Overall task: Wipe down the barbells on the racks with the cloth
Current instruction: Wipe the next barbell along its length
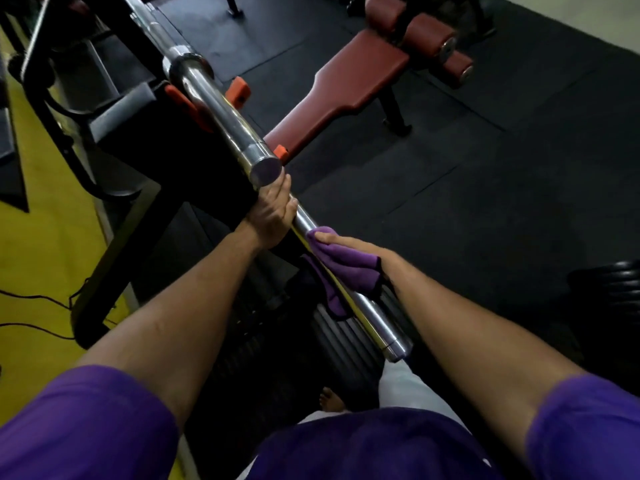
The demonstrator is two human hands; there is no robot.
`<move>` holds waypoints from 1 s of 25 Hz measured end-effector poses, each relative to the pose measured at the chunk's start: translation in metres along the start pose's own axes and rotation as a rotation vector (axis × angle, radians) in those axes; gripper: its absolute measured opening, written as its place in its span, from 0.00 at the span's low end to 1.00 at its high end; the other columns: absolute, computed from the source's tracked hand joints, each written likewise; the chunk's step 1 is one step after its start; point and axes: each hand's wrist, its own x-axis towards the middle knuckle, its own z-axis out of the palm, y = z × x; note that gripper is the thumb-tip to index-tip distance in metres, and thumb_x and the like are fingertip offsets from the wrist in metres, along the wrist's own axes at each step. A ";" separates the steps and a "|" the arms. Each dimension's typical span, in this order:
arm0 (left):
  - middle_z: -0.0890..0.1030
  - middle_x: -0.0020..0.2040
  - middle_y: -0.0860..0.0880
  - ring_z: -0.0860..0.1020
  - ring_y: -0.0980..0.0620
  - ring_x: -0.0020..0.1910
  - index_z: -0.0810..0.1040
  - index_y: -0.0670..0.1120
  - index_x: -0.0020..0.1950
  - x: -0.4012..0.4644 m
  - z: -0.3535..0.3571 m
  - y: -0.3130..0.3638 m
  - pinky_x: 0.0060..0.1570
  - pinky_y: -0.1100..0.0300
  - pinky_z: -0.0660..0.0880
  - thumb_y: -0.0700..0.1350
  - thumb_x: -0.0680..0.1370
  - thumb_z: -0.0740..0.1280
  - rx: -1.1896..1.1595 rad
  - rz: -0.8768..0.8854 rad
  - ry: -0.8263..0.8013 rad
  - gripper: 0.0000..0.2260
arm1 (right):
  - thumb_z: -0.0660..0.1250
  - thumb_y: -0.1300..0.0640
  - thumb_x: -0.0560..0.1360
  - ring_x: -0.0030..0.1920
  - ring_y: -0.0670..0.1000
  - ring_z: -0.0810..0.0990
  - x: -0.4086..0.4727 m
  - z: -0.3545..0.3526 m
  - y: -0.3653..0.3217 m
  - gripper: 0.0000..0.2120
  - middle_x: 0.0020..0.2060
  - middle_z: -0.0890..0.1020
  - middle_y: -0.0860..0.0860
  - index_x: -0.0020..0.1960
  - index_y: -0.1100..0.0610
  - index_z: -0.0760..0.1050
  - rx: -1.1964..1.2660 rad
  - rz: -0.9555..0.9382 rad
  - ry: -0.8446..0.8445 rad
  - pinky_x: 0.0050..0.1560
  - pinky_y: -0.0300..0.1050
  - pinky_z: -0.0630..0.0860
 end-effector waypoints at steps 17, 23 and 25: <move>0.76 0.58 0.21 0.75 0.21 0.60 0.79 0.30 0.47 -0.005 -0.014 -0.003 0.62 0.29 0.72 0.31 0.82 0.58 0.249 0.084 -0.318 0.11 | 0.68 0.34 0.74 0.57 0.56 0.83 0.000 -0.013 0.003 0.19 0.52 0.86 0.54 0.52 0.48 0.83 -0.412 0.008 -0.001 0.67 0.59 0.74; 0.76 0.58 0.21 0.76 0.22 0.59 0.79 0.29 0.50 -0.014 0.003 -0.010 0.62 0.30 0.73 0.32 0.80 0.63 0.451 0.192 -0.121 0.07 | 0.66 0.56 0.78 0.74 0.55 0.69 -0.110 -0.006 0.059 0.27 0.73 0.72 0.60 0.74 0.65 0.69 0.122 0.036 0.208 0.74 0.49 0.68; 0.76 0.58 0.21 0.76 0.21 0.58 0.79 0.28 0.50 -0.014 0.005 -0.011 0.60 0.29 0.73 0.33 0.81 0.61 0.443 0.165 -0.095 0.10 | 0.68 0.58 0.79 0.74 0.51 0.71 -0.136 -0.010 0.089 0.22 0.72 0.75 0.53 0.72 0.61 0.73 0.055 -0.072 0.193 0.76 0.47 0.64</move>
